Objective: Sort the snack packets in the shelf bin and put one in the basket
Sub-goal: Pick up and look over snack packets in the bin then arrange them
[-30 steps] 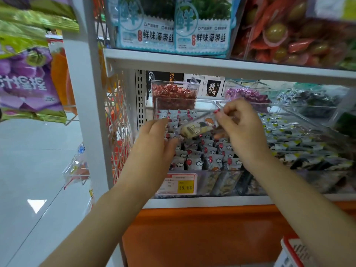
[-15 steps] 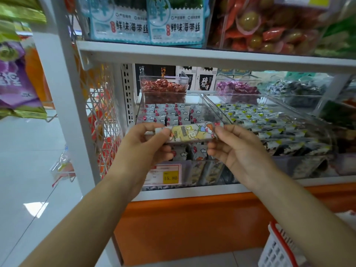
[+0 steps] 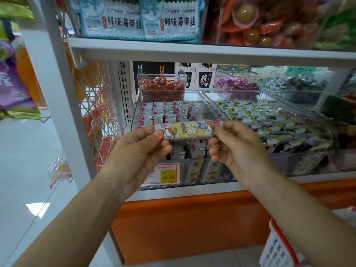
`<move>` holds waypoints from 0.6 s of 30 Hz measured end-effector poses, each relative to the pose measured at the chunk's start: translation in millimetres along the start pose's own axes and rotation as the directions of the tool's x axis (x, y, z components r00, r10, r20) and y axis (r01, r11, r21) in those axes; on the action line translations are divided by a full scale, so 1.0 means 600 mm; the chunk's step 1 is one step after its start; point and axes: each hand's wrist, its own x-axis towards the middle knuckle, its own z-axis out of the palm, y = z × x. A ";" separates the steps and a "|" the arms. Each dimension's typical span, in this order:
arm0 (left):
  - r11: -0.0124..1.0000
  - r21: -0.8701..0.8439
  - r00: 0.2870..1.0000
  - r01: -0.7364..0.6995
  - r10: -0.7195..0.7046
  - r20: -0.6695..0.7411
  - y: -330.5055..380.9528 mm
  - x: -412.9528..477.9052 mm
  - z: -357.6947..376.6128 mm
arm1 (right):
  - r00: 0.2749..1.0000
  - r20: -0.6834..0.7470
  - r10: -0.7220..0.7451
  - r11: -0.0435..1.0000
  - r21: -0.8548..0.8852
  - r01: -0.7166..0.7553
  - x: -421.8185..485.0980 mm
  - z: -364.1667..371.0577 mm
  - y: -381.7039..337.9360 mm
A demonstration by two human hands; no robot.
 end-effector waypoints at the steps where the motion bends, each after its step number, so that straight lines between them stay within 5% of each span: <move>1: 1.000 0.028 1.000 -0.007 0.007 0.004 0.000 -0.001 -0.001 | 0.999 -0.010 -0.045 0.996 -0.073 0.044 -0.001 0.000 0.001; 8: 0.940 0.324 0.994 -0.106 0.108 0.011 0.001 0.002 -0.009 | 0.993 0.047 -0.108 0.961 -0.251 0.117 -0.008 0.002 0.003; 18: 0.833 0.522 0.983 -0.181 0.133 0.127 0.004 -0.012 0.001 | 0.981 0.040 -0.190 0.907 -0.375 0.190 -0.008 0.006 0.008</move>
